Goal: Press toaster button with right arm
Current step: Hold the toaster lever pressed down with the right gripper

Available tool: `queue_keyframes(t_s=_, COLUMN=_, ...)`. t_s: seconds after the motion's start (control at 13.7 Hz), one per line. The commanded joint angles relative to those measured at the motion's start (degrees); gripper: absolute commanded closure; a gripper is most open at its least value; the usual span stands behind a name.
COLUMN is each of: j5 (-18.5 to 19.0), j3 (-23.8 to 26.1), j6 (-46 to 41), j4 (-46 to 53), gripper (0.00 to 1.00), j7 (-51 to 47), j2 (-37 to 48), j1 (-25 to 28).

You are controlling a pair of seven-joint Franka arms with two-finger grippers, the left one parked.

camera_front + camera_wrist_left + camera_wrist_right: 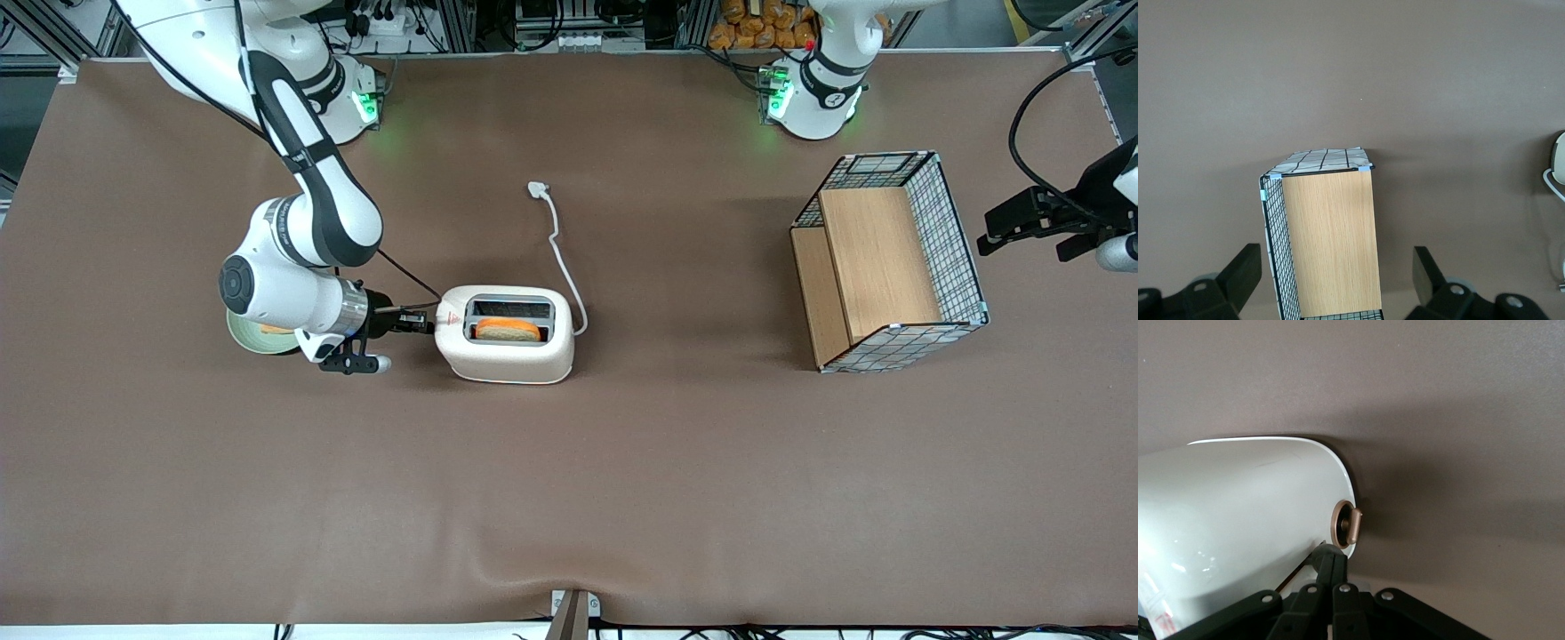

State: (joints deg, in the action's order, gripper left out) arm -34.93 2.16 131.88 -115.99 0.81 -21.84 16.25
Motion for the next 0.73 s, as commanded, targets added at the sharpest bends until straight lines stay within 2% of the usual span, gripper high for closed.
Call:
queue_keyframes(t_s=0.0, j5=-2.78, j3=-0.14, j6=2.85, j4=-0.73, gripper=1.0, j7=3.05, j2=-1.88, j1=1.59)
queue_keyframes(t_s=0.22, j5=-5.23, j3=-0.22, j6=3.64, j4=-0.64, gripper=1.0, j7=3.58, j2=-2.67, j1=2.46)
queue_keyframes(t_s=0.66, j5=-5.33, j3=-0.22, j6=3.91, j4=-0.64, gripper=1.0, j7=4.46, j2=-3.38, j1=2.47)
